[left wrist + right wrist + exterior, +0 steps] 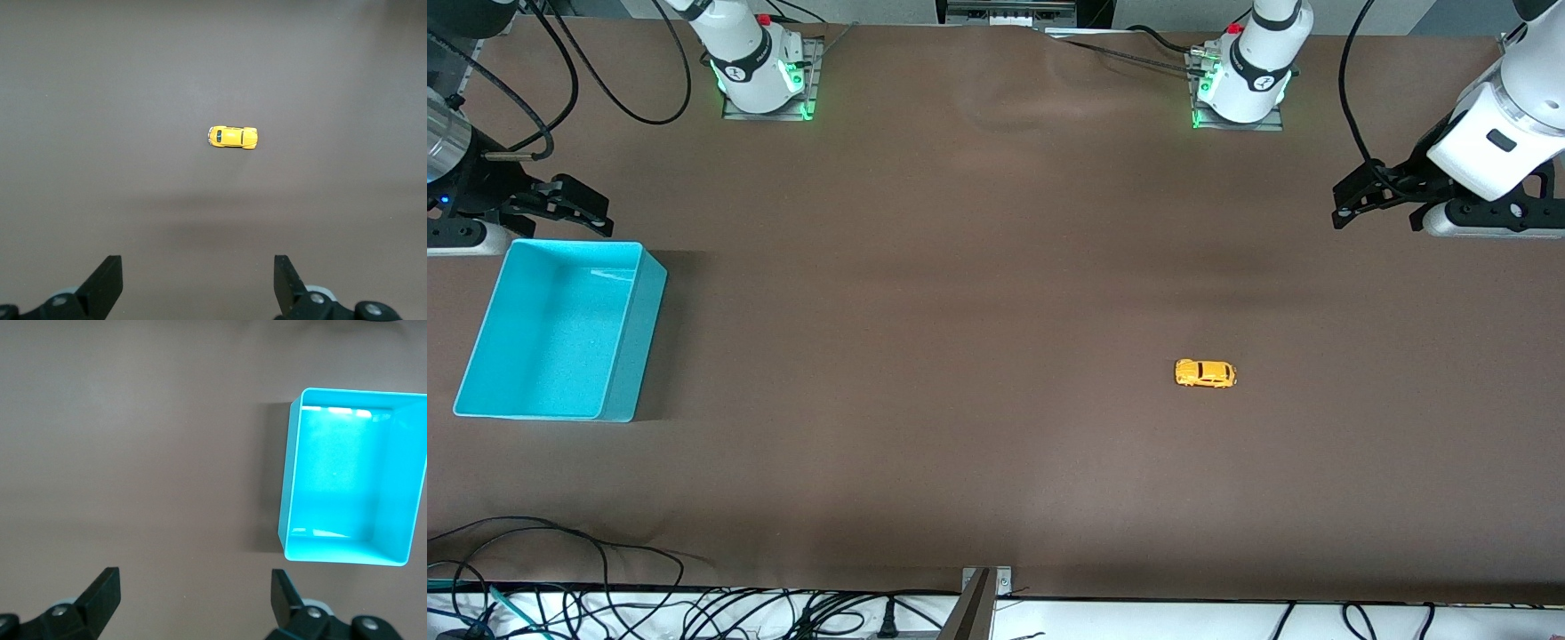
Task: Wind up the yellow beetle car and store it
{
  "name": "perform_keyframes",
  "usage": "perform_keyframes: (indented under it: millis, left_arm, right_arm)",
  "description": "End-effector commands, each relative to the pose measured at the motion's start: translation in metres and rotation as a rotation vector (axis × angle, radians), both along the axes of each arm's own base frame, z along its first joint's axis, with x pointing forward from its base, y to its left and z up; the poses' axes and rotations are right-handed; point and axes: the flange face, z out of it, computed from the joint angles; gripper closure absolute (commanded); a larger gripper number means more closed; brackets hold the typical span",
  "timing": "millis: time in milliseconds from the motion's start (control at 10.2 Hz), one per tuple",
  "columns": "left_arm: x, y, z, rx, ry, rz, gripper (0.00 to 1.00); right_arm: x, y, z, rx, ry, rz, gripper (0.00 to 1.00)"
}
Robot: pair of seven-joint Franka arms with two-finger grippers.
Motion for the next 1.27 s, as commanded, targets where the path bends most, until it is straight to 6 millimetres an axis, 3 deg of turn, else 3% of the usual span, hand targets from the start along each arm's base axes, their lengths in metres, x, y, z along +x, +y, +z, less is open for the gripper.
perform_keyframes:
  millis: [0, 1172]
  left_arm:
    - [0.002, 0.0003, 0.0064, -0.02, 0.007, -0.021, 0.0]
    - [0.0006, 0.0011, 0.0059, -0.02, 0.02, -0.02, 0.0]
  right_arm:
    - [-0.0044, -0.0005, 0.0048, -0.016, 0.026, -0.044, 0.0]
    - [-0.0043, 0.0046, 0.0032, -0.024, 0.029, -0.003, 0.0]
